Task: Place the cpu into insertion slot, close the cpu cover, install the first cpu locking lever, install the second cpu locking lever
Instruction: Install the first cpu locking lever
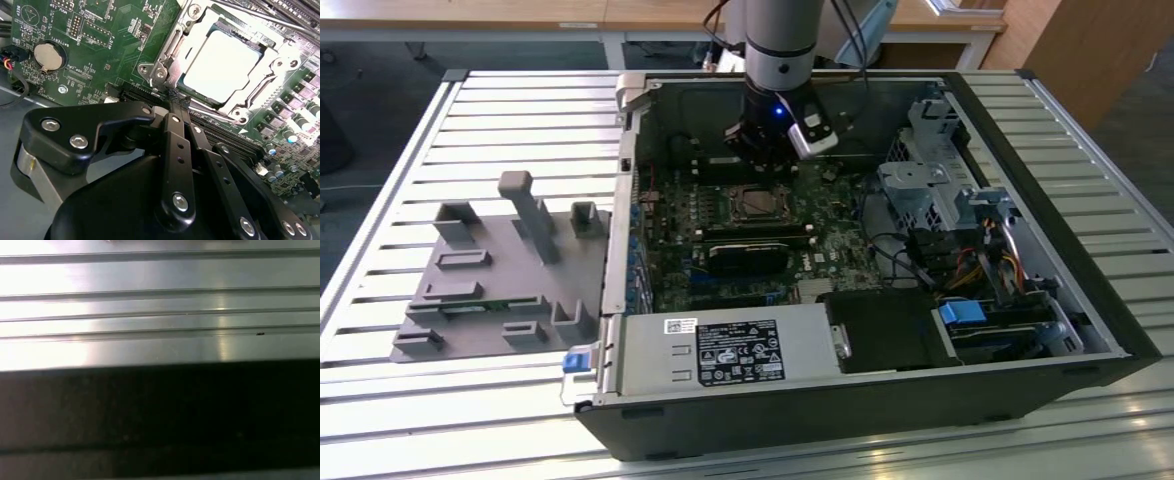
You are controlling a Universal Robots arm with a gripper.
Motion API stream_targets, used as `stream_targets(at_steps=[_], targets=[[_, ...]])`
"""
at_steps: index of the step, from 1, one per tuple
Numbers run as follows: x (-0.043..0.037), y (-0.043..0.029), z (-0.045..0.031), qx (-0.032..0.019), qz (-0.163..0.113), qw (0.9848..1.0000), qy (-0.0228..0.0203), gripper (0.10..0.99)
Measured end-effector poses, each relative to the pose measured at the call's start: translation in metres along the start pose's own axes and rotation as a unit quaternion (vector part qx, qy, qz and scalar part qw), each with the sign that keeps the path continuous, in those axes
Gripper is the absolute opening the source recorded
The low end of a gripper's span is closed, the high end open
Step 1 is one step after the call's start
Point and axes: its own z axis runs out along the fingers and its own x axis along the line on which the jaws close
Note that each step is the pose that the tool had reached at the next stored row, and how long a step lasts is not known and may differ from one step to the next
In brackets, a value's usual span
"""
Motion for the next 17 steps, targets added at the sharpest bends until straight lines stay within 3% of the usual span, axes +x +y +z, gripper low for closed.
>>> stream_targets(at_steps=[13, 17], targets=[[-0.0003, 0.0001, -0.0001, 0.0001, 0.0, 1.0, -0.0001, 0.106], [-0.0004, 0.0, 0.0005, 0.0041, 0.0, 1.0, -0.0002, 0.106]])
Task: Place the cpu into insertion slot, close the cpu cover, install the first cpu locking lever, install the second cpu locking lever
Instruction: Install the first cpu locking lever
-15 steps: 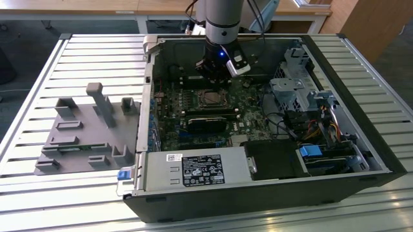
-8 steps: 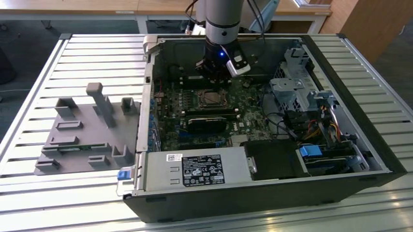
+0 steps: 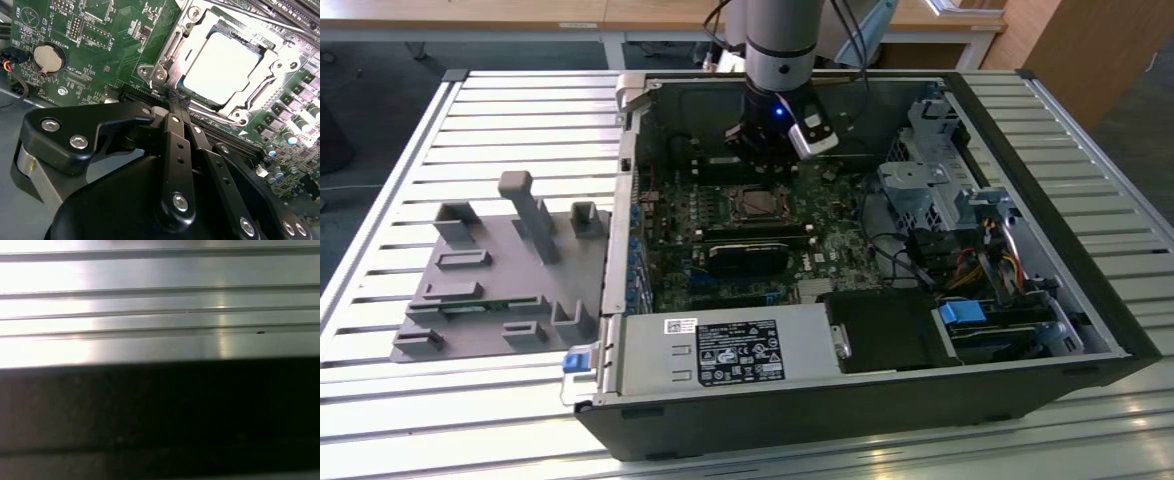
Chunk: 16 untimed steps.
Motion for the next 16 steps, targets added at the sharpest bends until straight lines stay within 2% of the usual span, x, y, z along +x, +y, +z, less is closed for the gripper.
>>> stream_targets(at_steps=[7, 16], targets=[[0.0001, -0.0002, 0.002, 0.0056, 0.0, 1.0, -0.0003, 0.106], [0.0001, 0.0002, 0.0042, 0.0062, 0.0, 1.0, -0.0004, 0.106]])
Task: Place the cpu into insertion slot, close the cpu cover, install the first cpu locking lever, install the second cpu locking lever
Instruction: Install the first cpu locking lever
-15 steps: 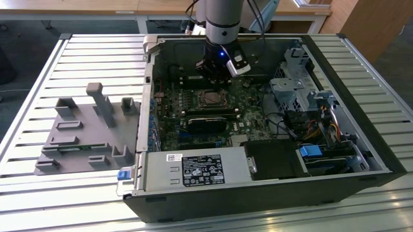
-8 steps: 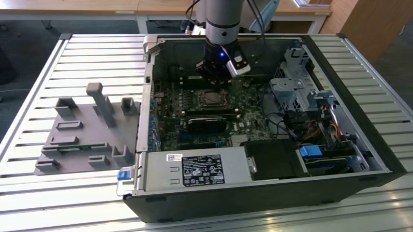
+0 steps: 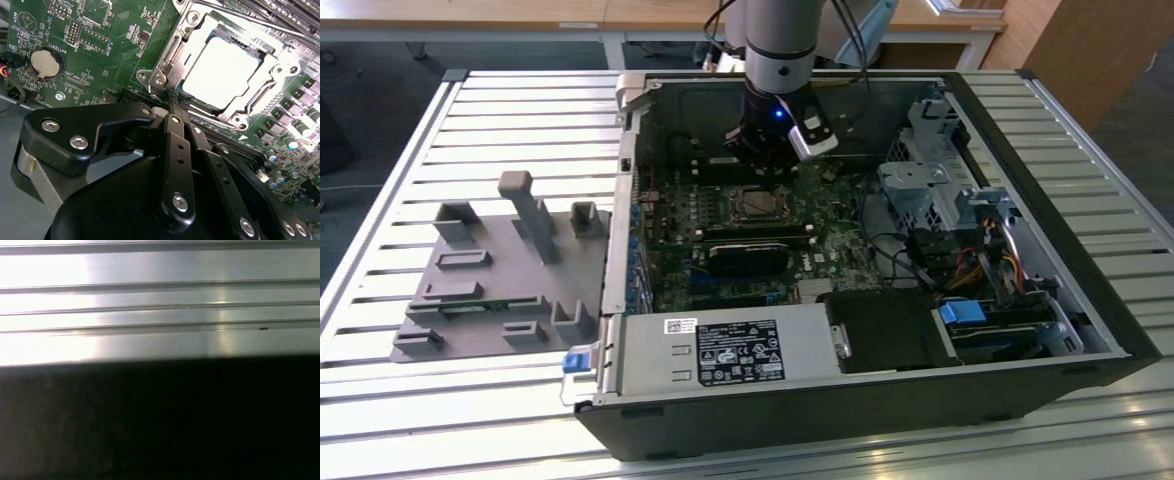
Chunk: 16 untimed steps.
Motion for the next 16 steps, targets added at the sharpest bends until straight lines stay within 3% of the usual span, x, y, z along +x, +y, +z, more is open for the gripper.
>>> stream_targets(at_steps=[8, 16], targets=[[-0.0004, 0.0006, -0.0124, 0.0, 0.0, 1.0, 0.0, 0.106], [-0.0006, -0.0008, -0.0133, 0.0001, 0.0, 1.0, 0.0, 0.106]])
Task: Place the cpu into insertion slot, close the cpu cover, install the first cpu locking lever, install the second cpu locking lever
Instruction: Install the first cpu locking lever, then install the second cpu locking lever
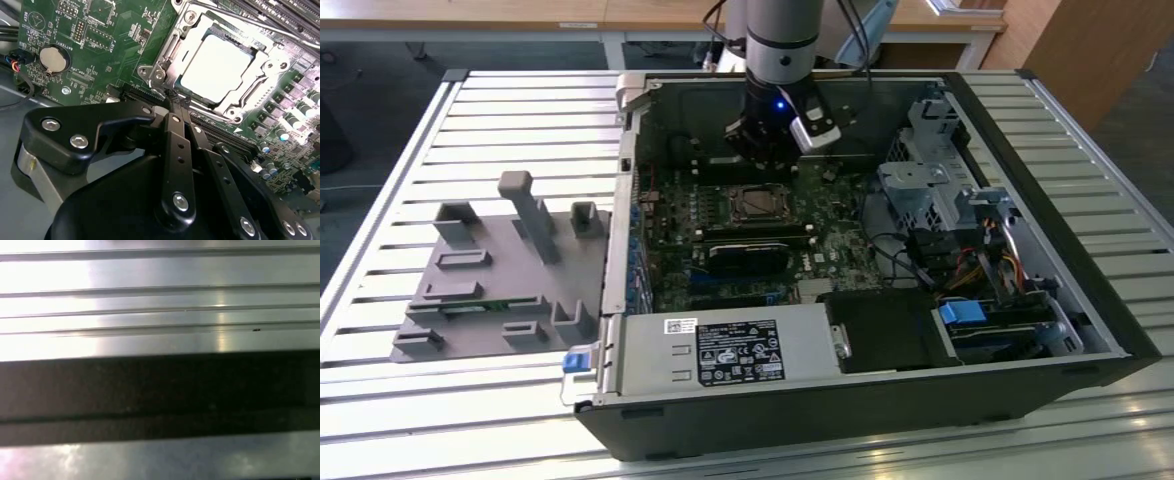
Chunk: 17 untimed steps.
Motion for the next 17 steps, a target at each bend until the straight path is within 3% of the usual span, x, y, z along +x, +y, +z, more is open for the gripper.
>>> stream_targets(at_steps=[17], targets=[[-0.0004, -0.0053, -0.0002, 0.0, 0.0, 1.0, 0.0, 0.106]])
